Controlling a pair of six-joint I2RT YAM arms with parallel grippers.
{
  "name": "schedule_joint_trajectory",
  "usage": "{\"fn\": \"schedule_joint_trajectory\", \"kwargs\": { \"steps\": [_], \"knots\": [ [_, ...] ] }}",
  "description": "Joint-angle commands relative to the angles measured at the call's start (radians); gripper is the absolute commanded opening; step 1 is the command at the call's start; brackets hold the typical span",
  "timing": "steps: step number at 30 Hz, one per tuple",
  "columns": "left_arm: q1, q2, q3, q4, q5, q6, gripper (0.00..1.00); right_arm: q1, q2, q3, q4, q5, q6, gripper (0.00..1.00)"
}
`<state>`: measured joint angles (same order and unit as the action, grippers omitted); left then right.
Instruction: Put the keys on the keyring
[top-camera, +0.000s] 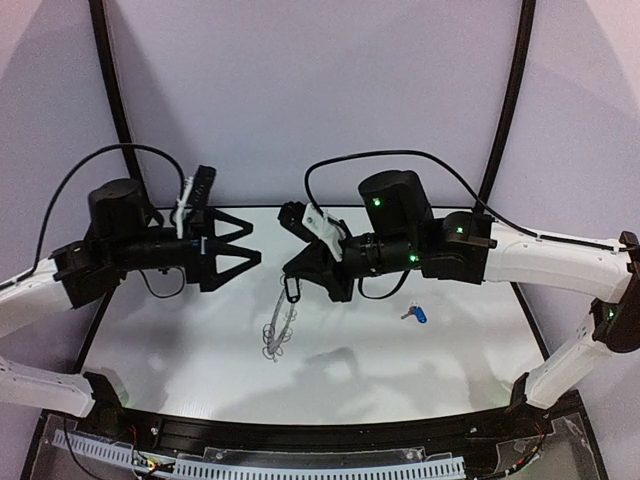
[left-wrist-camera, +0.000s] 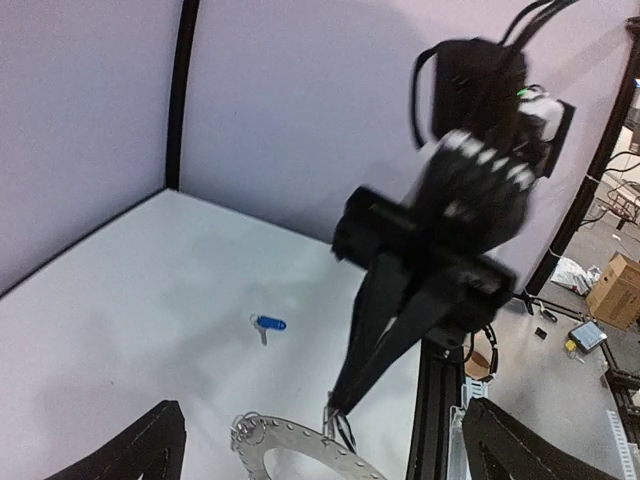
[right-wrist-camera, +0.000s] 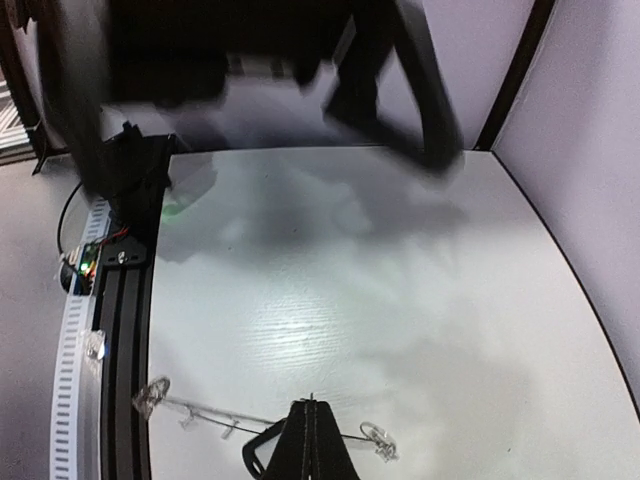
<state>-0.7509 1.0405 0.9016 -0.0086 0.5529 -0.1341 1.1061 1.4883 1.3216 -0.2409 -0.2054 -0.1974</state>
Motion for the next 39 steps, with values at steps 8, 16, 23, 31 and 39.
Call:
{"fn": "schedule_joint_trajectory", "kwargs": {
  "steps": [8,16,23,31,39],
  "knots": [
    [-0.005,-0.063,-0.051,-0.012,-0.158,0.065,0.99,-0.020,-0.050,0.011,-0.086,-0.109,-0.083,0.00],
    [0.021,0.096,0.018,-0.084,-0.076,0.189,0.99,-0.022,-0.090,0.034,-0.212,-0.230,-0.216,0.00],
    [0.030,0.210,0.172,-0.354,0.352,0.510,0.99,-0.030,-0.093,0.060,-0.321,-0.322,-0.314,0.00],
    [0.030,0.456,0.464,-0.718,0.542,0.720,0.94,-0.030,-0.085,0.089,-0.361,-0.384,-0.377,0.00],
    [0.001,0.649,0.672,-1.121,0.646,1.014,0.90,-0.030,-0.050,0.134,-0.372,-0.369,-0.411,0.00]
  ]
}}
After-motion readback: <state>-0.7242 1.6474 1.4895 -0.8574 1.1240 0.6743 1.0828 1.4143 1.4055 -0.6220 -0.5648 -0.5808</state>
